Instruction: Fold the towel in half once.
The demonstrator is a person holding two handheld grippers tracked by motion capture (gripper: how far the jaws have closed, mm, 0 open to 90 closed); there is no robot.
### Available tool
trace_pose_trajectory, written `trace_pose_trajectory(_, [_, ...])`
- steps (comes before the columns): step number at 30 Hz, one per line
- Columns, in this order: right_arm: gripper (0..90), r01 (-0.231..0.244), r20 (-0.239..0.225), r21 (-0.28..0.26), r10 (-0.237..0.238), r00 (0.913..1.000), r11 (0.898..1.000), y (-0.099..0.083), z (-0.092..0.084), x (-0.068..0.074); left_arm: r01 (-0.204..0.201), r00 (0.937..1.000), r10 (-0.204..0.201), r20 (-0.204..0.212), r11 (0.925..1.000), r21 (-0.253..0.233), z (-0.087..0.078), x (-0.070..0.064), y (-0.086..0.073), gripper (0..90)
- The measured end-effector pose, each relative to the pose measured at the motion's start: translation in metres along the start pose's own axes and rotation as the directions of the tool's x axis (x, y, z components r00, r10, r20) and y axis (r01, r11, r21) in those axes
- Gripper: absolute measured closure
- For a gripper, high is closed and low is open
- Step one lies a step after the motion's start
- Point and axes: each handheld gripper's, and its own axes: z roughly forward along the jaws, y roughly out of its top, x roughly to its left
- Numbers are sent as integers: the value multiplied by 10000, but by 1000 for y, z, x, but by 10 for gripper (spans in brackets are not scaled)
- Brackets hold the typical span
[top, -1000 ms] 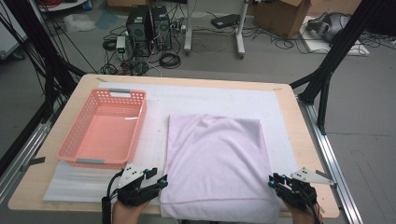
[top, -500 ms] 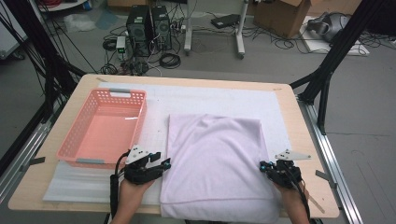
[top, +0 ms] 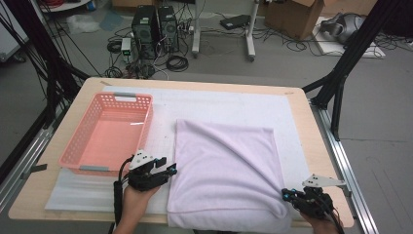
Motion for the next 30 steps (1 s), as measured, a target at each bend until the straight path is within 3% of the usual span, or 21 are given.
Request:
trace_pose_trajectory(2, [868, 127, 45, 75, -127, 9999, 9999, 3, -2, 3, -10, 10000, 11, -27, 10000, 41, 1, 1, 0, 503])
trace_pose_trajectory(6, [728, -183, 400, -723, 213, 9990, 9972, 12, -2, -1, 40, 10000, -40, 5, 9998, 170, 6, 2, 1, 503])
trace_pose_trajectory(10, [683, -442, 768, -1275, 542, 9956, 9909, 21, 7, -16, 23, 10000, -24, 56, 9995, 307, 12, 2, 3, 506])
trace_pose_trajectory(14, [666, -711, 950, -1357, 844, 9919, 9882, 34, 24, -29, -28, 10000, 30, -40, 9981, 615, 22, 6, 10, 565])
trace_pose_trajectory(17, [659, -626, 905, -1495, 767, 9929, 9868, 40, 32, -29, -50, 10000, 55, -62, 9967, 815, 30, 7, 13, 585])
trace_pose_trajectory(20, [657, -400, 842, -1415, 522, 9951, 9891, 39, 32, -24, -448, 9990, 447, 37, 9928, 1109, 34, 2, 10, 584])
trace_pose_trajectory(23, [634, -243, 389, -1481, 304, 9988, 9887, 36, 31, -19, -876, 9961, 861, 175, 9891, 1182, 35, -5, 7, 545])
trace_pose_trajectory(25, [599, -88, 135, -1328, 107, 9999, 9911, 34, 31, -16, -952, 9952, 918, 345, 9889, 1139, 35, -9, 7, 530])
trace_pose_trajectory(28, [549, 116, 17, -1049, -115, 9999, 9944, 32, 33, -11, -1332, 9909, 1282, 419, 9789, 1551, 39, -14, 5, 527])
trace_pose_trajectory(30, [591, 272, 194, -767, -258, 9995, 9967, 32, 37, -10, -1524, 9878, 1450, 564, 9744, 1652, 40, -17, 5, 527])
